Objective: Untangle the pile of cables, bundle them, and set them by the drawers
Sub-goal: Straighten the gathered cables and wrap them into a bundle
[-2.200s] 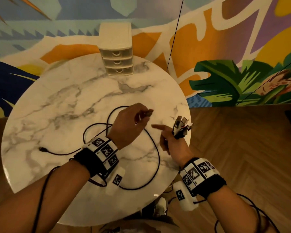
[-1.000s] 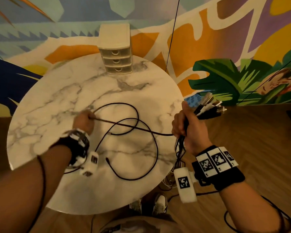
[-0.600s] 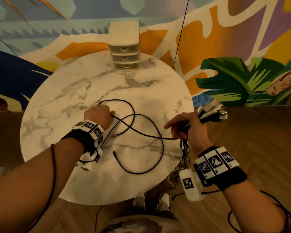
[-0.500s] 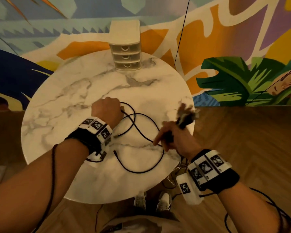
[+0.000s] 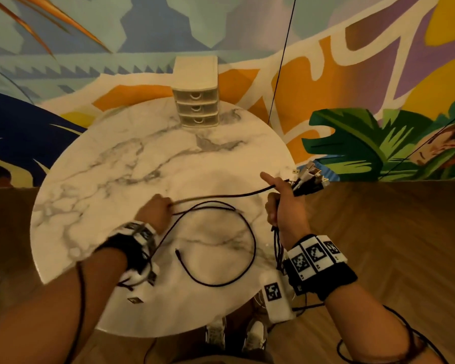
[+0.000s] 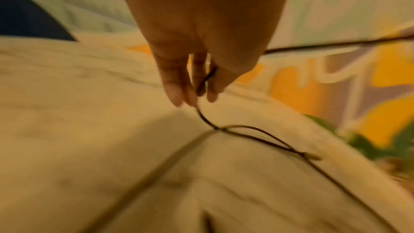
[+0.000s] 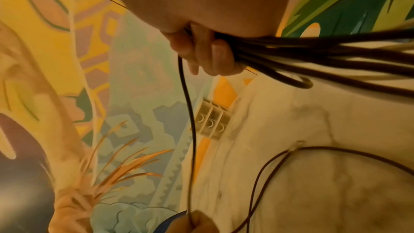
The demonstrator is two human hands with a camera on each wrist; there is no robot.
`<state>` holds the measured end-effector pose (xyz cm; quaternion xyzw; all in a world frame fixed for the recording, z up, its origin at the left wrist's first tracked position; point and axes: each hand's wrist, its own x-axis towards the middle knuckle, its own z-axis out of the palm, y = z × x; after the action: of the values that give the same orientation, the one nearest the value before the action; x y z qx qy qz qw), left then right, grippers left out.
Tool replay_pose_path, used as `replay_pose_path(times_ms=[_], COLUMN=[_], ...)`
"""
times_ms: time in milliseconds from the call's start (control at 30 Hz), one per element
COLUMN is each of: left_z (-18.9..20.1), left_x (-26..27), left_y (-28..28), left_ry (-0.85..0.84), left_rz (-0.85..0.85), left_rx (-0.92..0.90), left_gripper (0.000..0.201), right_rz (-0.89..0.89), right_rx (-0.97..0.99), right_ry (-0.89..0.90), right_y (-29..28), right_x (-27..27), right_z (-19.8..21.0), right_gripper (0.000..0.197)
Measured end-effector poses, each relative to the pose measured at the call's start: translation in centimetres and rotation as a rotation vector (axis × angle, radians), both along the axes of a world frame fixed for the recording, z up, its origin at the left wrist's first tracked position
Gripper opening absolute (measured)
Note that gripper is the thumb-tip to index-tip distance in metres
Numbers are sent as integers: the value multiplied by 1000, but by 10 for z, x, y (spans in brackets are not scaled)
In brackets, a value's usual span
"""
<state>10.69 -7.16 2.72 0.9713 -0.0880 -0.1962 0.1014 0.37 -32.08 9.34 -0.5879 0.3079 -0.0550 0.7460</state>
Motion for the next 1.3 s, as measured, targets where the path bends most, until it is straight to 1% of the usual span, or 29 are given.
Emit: replay_pose_path(times_ms=[67,133,167,200,233,267,300,333,367,467,500,600,633,667,700,733,767,833,900,967,1033,1067,1100,1133,1167,1200,1233,1267,1300], left_z=[6,8,12,17,21,29,33,37,34,27,29,63,76,90,100,107,113,117,104,75,36,18,3,-7,-10,-10,-2,10,27], left_x=[20,24,25,28,32,35,39,39,38,29,29,28,25,20,11,0,-13,-42,-66,-89,-112,-122,-127,-129,-129,-127,-127,-127,-128], left_y=[31,41,41,39,38,35,32,26,22,10,5,-21,-33,-45,-58,-74,-89,-119,-141,-155,-160,-162,-163,-167,-172,-180,-193,-208,-226], left_ry=[97,108,70,-30,-176,-310,-421,-495,-525,-473,-500,-648,-660,-622,-542,-429,-314,-87,161,404,661,745,758,714,647,547,424,315,266], left_rz=[178,190,187,216,249,325,405,467,492,432,418,324,270,231,198,168,136,54,-52,-203,-304,-347,-391,-436,-456,-480,-517,-562,-602], left_rx=[-4,-8,-26,-41,-42,-70,-148,-226,-284,-318,-339,-449,-508,-605,-728,-837,-895,-918,-938,-809,-621,-481,-322,-184,-126,-148,-256,-427,-605], left_gripper=[23,21,22,24,25,26,26,26,26,31,32,32,32,30,28,27,29,33,31,28,22,18,20,28,37,46,54,63,67], right_rz=[-29,-40,-39,-38,-42,-54,-69,-89,-109,-161,-178,-250,-286,-317,-343,-362,-374,-404,-464,-512,-517,-515,-501,-480,-444,-401,-351,-292,-242], right_rx=[11,21,15,8,-1,-7,-6,3,22,54,48,3,-10,-12,-8,-8,-12,-27,-34,-61,-86,-91,-98,-116,-148,-186,-229,-267,-286], right_ry=[-29,-57,-66,-70,-70,-72,-75,-75,-75,-76,-85,-119,-130,-146,-165,-181,-191,-199,-214,-220,-205,-197,-186,-172,-151,-117,-76,-42,-19], right_y=[-5,-7,-8,-8,-8,-9,-10,-12,-14,-26,-31,-49,-56,-62,-69,-77,-84,-100,-117,-133,-142,-145,-147,-147,-145,-141,-138,-132,-127], right_x=[-2,-3,-4,-5,-5,-6,-6,-4,-3,-3,-5,-15,-18,-21,-24,-29,-33,-43,-54,-66,-77,-84,-90,-98,-103,-108,-114,-116,-119], right_z=[1,0,0,-1,-2,-2,-1,0,1,5,6,11,13,15,18,20,23,27,31,34,35,36,35,35,34,34,33,34,36], right_gripper=[34,34,34,34,34,34,34,34,34,35,35,36,36,37,38,39,40,41,42,45,47,47,48,47,47,46,45,44,43])
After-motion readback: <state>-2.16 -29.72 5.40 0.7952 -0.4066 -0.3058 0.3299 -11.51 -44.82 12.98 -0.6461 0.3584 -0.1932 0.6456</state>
